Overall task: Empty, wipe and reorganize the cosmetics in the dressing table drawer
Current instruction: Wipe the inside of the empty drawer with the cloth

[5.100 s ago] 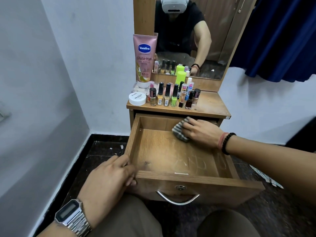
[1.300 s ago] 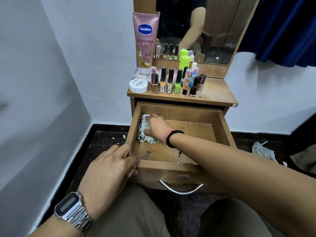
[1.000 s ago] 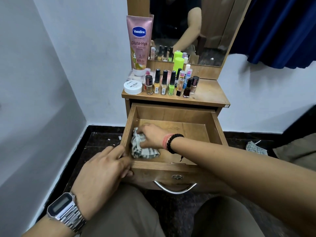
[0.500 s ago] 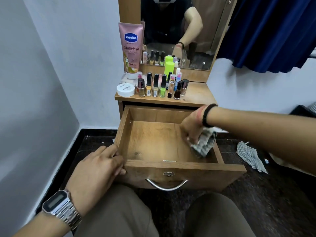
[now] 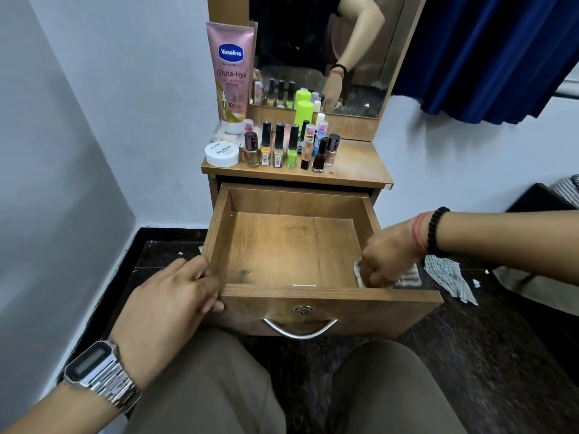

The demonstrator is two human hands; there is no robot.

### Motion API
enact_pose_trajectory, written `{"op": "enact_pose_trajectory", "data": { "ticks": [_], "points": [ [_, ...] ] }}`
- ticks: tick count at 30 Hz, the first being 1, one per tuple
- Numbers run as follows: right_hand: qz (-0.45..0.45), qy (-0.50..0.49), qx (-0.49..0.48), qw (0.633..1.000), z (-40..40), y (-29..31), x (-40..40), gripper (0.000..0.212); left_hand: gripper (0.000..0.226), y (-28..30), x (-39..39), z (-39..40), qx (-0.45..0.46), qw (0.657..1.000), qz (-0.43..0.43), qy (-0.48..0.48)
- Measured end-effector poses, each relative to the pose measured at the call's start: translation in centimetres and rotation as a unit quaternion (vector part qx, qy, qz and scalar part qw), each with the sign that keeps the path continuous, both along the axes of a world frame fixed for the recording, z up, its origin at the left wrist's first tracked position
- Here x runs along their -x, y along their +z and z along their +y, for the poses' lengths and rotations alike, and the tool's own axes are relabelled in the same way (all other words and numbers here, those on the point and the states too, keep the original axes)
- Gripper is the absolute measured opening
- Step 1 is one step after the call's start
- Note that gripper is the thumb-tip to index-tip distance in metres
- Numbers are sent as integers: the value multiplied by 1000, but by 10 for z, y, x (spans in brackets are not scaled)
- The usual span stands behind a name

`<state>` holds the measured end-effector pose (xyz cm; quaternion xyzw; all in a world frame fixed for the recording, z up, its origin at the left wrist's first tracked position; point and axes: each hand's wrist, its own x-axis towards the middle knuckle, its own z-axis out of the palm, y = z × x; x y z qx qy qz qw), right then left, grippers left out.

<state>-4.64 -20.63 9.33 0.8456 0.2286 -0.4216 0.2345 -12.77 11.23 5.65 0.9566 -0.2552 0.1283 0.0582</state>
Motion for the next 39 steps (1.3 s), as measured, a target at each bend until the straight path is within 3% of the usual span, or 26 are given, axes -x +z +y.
{"op": "enact_pose_trajectory", "data": {
  "ticks": [3,6,9,15,25,30,34,39],
  "points": [
    [14,-31,-4,999,1,1,-5,30,43,1,1,0,1,1000,1,-1],
    [-112,58,35,991,-5,2,-28,35,40,3,1,0,2,1000,-6,-2],
    [-153,91,35,983,-10,-5,-31,37,40,4,1,1,-2,1000,-12,-4],
    [-39,35,-102,993,-12,-7,2,20,55,0,0,0,17,1000,-12,-7],
    [-38,82,-146,985,1,-4,-7,19,50,0,-1,2,18,1000,-18,-7],
    [29,68,-26,997,-7,4,-7,34,51,-3,-2,2,25,999,-21,-4],
    [60,40,-45,996,-5,7,-5,36,52,-4,-1,1,15,1000,-12,3],
    [55,53,-18,997,10,2,-13,24,55,-3,-1,0,11,1000,-5,8]
  ]
}}
